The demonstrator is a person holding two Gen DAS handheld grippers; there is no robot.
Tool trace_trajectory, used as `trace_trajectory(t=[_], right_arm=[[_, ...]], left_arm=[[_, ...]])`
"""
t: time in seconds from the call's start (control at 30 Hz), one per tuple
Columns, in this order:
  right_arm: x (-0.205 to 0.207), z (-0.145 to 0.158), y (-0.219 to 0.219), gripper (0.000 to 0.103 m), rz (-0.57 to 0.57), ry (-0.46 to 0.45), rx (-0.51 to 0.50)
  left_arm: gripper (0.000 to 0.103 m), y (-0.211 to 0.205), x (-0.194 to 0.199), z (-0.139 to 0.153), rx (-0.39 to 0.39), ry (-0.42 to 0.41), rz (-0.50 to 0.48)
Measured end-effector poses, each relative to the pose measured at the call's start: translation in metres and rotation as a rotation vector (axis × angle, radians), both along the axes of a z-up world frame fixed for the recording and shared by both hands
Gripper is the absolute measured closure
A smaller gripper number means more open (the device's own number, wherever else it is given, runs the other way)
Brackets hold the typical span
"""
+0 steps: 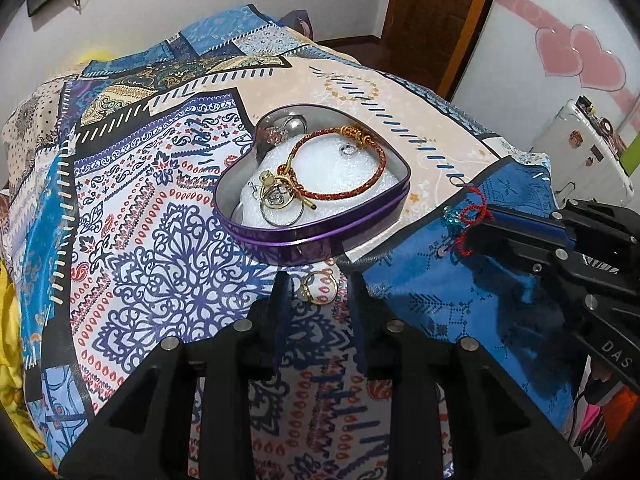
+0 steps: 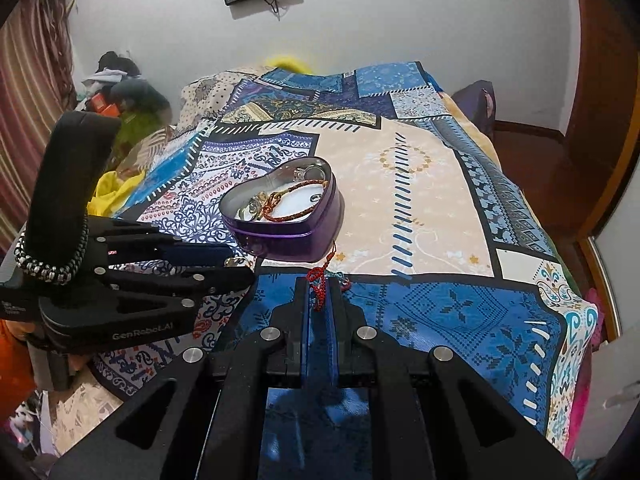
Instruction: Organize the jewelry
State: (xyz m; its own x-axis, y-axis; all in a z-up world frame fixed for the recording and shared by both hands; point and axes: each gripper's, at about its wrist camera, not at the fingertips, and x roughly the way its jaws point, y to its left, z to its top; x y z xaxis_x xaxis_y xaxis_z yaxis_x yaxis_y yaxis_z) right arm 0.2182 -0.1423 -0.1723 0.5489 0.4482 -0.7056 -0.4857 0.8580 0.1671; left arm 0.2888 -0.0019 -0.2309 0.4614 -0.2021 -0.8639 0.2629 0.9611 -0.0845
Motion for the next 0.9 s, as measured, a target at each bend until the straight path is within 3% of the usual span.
trace_trajectory(t=[0.17, 0.47, 0.5, 0.53, 0.9], right_arm=[[0.000, 0.000, 0.000, 0.096, -0.001, 0.001, 0.005], [0.000, 0.010, -0.001, 0.096, -0.007, -0.018, 0.019], [0.001, 0.012, 0.000, 0.096, -0.007, -0.021, 0.021], [0.001, 0.014, 0.000, 0.096, -0.007, -0.025, 0.023], [0.013, 0.044, 0.009, 0.096, -0.012, -0.097, 0.067]], left_arm=[[0.084, 0.003, 0.003, -0.001, -0.010, -0.008, 0.010], [0.085, 0.005, -0.010, 0.004, -0.001, -0.025, 0.014], [0.094, 0.006, -0.012, 0.006, -0.004, -0.029, 0.016], [0.096, 0.006, -0.012, 0.007, -0.007, -0.028, 0.016], [0.096, 0.019, -0.022, 0.046, -0.047, -0.113, 0.032]])
